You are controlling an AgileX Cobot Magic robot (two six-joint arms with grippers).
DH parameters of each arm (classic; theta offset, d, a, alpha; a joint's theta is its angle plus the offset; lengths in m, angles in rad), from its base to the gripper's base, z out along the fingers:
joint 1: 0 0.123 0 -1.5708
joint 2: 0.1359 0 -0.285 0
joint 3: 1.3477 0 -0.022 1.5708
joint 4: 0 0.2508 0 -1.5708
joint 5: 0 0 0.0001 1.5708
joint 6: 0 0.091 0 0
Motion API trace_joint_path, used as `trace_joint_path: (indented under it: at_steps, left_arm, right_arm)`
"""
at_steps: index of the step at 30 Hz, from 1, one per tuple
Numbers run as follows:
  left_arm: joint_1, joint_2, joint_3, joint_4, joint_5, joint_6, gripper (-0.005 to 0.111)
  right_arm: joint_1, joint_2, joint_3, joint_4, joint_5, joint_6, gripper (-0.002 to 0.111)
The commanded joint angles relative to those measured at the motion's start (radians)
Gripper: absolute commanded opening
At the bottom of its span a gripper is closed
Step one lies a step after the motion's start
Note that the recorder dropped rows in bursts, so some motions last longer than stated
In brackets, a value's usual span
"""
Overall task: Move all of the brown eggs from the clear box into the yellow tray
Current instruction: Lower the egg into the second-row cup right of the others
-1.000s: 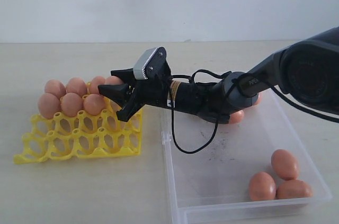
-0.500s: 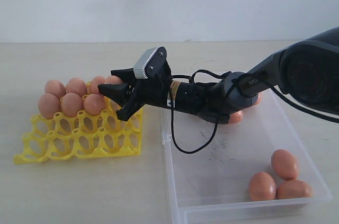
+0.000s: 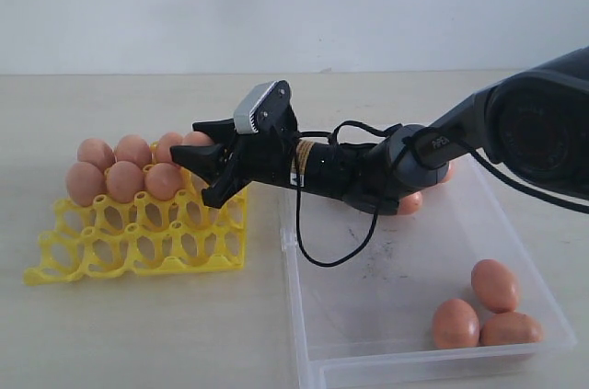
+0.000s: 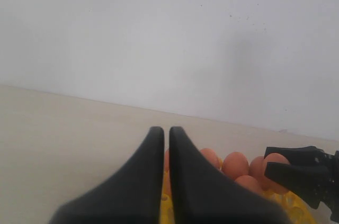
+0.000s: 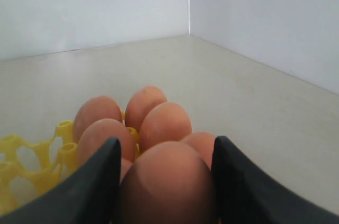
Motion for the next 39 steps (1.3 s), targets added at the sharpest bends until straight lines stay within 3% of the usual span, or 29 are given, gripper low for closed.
trace_joint_path:
  at_steps: [1,7,39]
  left_arm:
    - [-0.006,0.004,-0.004,-0.001,-0.006,-0.001,0.004]
    - [-0.006,0.004,-0.004,-0.001,-0.006,-0.001,0.004]
    - [-0.006,0.004,-0.004,-0.001,-0.006,-0.001,0.004]
  right_arm:
    - [-0.001,0.011,-0.001,-0.044,0.018,0.011,0.045]
    - [-0.001,0.011,-0.001,-0.115,0.018,0.009,0.045]
    - [-0.001,0.011,-0.001,-0.128,0.018,0.013,0.045]
